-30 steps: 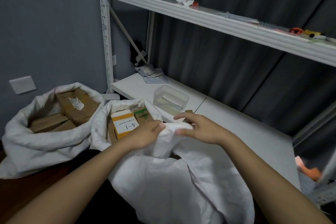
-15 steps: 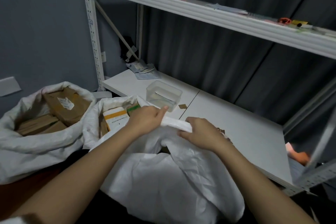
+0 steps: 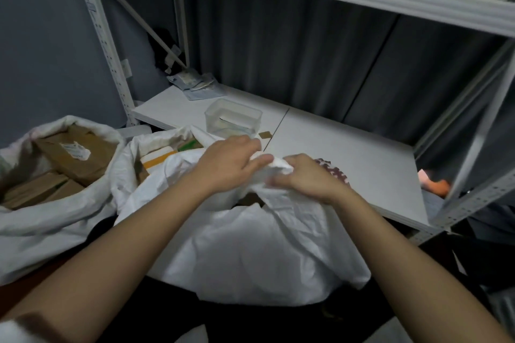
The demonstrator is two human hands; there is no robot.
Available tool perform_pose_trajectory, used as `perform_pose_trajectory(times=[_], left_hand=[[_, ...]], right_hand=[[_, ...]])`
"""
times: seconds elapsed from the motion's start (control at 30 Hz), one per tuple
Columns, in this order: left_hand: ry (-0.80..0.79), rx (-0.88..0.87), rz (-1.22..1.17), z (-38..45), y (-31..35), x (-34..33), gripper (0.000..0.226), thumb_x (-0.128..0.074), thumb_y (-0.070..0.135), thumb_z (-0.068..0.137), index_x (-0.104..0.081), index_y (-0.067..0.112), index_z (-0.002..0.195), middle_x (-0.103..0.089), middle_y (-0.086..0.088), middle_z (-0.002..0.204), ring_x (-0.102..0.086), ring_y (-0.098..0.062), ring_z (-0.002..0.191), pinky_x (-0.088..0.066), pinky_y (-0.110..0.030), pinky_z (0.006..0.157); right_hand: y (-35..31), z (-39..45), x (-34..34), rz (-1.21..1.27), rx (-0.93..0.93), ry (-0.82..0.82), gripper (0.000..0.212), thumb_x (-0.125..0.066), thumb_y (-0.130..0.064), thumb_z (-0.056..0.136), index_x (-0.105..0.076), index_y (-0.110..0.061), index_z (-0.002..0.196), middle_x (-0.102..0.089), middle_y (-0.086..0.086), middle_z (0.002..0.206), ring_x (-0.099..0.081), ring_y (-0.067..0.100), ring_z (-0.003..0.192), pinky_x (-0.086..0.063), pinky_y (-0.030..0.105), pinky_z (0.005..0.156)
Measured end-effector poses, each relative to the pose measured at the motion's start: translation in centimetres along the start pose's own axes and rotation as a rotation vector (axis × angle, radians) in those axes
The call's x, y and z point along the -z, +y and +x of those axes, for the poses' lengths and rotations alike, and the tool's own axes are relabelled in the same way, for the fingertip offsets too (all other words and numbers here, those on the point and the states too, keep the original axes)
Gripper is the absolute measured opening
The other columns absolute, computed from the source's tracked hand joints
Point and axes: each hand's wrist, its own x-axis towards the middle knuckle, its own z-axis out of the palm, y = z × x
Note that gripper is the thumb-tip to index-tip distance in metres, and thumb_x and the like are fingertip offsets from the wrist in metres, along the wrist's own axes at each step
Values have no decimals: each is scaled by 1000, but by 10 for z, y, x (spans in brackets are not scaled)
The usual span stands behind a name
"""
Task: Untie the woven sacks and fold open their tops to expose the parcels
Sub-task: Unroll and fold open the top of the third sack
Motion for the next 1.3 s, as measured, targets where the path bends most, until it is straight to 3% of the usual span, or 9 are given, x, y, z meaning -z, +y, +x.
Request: perform_pose_trajectory(times=[0.07, 0.23, 0.4, 0.57, 0.7, 0.87, 1.03, 1.2, 1.3], left_hand=[[21, -64, -40, -3, 9, -2, 43, -27, 51, 98, -50, 17, 82, -55, 2, 80, -53, -22, 77, -37, -35, 63], [-17, 250, 69, 5, -15, 13, 65, -18, 54, 99, -57, 10, 70, -58, -4, 68, -57, -28, 75, -33, -32, 60], [6, -103, 56, -8, 24, -2, 42, -29, 46, 99, -45, 18, 71, -51, 3, 74, -50, -21, 75, -27, -32, 61], [-19, 245, 58, 4, 6, 18, 68, -22, 53, 99, -47, 10, 53, -50, -3, 55, -48, -22, 59, -26, -30, 53], [42, -150, 39, -2, 32, 11, 52, -29, 51, 98, -54, 16, 68, -48, 5, 69, -43, -15, 70, -28, -31, 62], [-28, 319, -50, 11, 16, 23, 60, -22, 53, 99, -44, 16, 56, -50, 1, 59, -48, -19, 60, -29, -30, 55], [51, -162, 22, 0, 41, 12, 48, -20, 50, 96, -56, 22, 81, -52, 5, 77, -53, -20, 73, -37, -34, 63], [-145, 240, -100, 15, 31, 18, 59, -25, 53, 98, -39, 17, 54, -46, 1, 55, -47, -18, 57, -28, -31, 53], [49, -9, 58, 15, 34, 13, 45, -31, 49, 98, -46, 17, 72, -58, -2, 77, -54, -24, 77, -30, -32, 62]], right_hand=[[-7, -5, 7, 236, -10, -34, 12, -76, -17, 79, -65, -13, 81, -60, -9, 64, -54, 3, 54, -40, 14, 50], [5, -8, -2, -318, -27, -33, 21, -73, -35, 80, -61, -18, 82, -59, -6, 72, -55, 10, 65, -37, 23, 55], [7, -20, -4, -41, -55, -136, 20, -78, -26, 75, -66, -13, 81, -60, -7, 67, -51, 2, 55, -37, 18, 52], [19, -23, -6, -523, -19, 94, 21, -66, -27, 81, -53, -17, 67, -52, -3, 65, -52, 19, 64, -34, 28, 50], [4, -34, 10, 138, -58, -40, 11, -77, -18, 76, -66, -16, 75, -60, -9, 63, -54, 6, 59, -40, 18, 53], [3, -35, 12, -491, 37, 281, 38, -64, -48, 82, -47, -21, 62, -51, -4, 63, -48, 17, 61, -33, 30, 53], [-4, -48, 19, 221, -52, -50, 22, -79, -27, 75, -62, -17, 66, -57, -11, 57, -50, 3, 52, -36, 18, 52], [18, -41, 20, -669, 49, 225, 31, -68, -52, 77, -60, -22, 83, -58, -8, 74, -55, 13, 72, -40, 30, 59], [17, -39, 18, -496, 65, 335, 24, -67, -36, 82, -57, -18, 70, -56, -2, 66, -56, 17, 68, -37, 29, 54]])
